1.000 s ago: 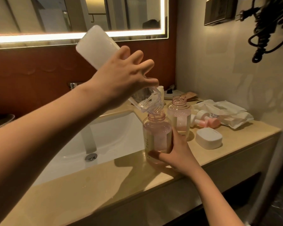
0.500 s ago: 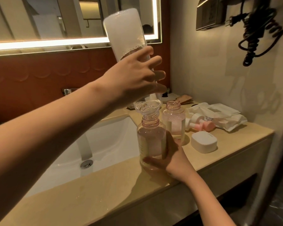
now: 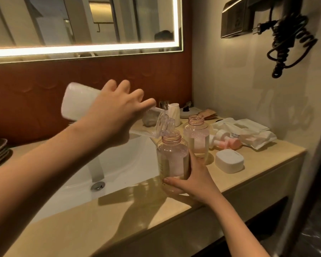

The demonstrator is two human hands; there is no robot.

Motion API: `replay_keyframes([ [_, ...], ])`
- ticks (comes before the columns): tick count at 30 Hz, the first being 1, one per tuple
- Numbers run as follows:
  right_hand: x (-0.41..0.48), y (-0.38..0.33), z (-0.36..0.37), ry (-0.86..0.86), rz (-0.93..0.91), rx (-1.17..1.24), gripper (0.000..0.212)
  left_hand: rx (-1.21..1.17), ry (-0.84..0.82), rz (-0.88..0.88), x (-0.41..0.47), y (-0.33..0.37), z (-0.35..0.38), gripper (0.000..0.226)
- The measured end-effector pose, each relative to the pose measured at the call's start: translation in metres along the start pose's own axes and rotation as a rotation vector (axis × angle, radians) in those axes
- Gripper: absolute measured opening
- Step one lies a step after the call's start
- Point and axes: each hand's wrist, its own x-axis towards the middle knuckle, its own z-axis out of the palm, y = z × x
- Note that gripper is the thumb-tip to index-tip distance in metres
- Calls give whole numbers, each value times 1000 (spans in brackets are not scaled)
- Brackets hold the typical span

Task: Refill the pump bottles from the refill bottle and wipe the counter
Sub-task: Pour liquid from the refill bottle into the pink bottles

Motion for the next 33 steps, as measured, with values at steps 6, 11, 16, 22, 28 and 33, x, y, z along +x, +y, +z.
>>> replay_keyframes([
  [6, -5, -3, 4, 68, -45, -6, 101, -397, -60, -238, -39, 4, 22, 87],
  [11, -19, -6, 4, 453, -147, 55, 38, -771, 158, -417, -67, 13, 27, 84],
  [16, -9, 8, -29, 767, 28, -417, 34, -1410, 297, -646, -83, 35, 33, 83],
  [22, 5, 46, -58, 342, 385, -708, 58, -1650, 290, -819, -100, 63, 48, 91],
  [28, -7, 18, -57, 593, 199, -577, 47, -1663, 296, -904, -110, 65, 56, 87],
  [33, -12, -66, -44, 655, -145, -353, 49, -1663, 289, -923, -115, 64, 56, 96],
])
